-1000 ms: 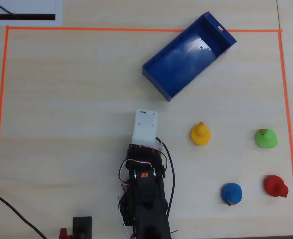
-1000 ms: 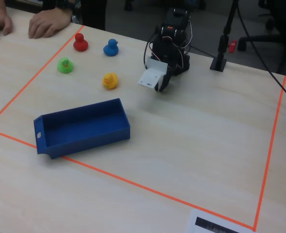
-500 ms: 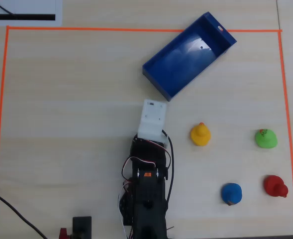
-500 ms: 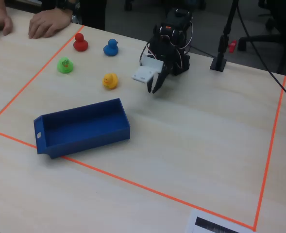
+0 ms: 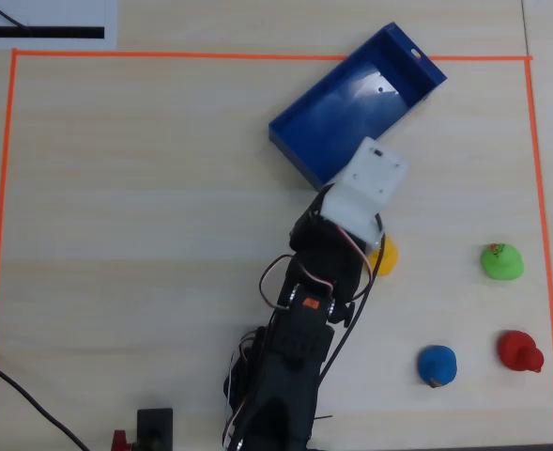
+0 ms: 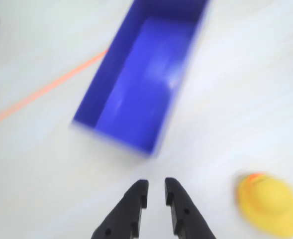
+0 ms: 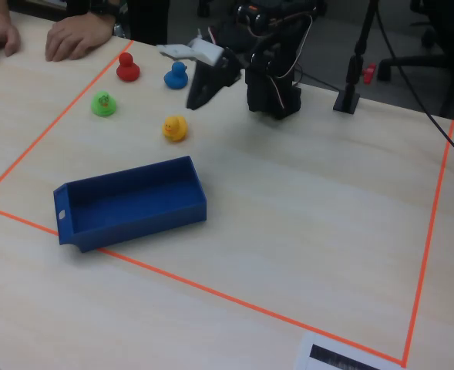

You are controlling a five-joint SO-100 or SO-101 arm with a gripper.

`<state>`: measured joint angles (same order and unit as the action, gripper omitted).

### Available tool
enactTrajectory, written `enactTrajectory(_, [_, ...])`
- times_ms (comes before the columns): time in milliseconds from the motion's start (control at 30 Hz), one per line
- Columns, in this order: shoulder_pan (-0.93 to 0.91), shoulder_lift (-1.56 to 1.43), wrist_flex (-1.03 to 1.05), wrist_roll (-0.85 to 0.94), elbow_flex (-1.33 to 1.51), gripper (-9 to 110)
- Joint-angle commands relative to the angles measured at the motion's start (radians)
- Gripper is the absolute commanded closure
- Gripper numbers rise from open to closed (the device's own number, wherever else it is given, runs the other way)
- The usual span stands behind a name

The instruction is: Grasp yellow duck and put it into box.

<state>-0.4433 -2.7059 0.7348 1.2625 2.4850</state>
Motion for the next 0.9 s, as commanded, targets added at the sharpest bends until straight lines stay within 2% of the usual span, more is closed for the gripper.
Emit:
enactTrajectory(0, [-0.183,0.221,-0.118,-0.009,-0.106,91])
enactTrajectory(167, [-0.318,0.321,-0.219,-0.002,-0.038,80])
enactTrajectory(400, [-0.405,0.448,-0.272,0.029,0.071,79])
enactTrajectory(867, [-0.448,0.62,-0.368,0.089,0.129,80])
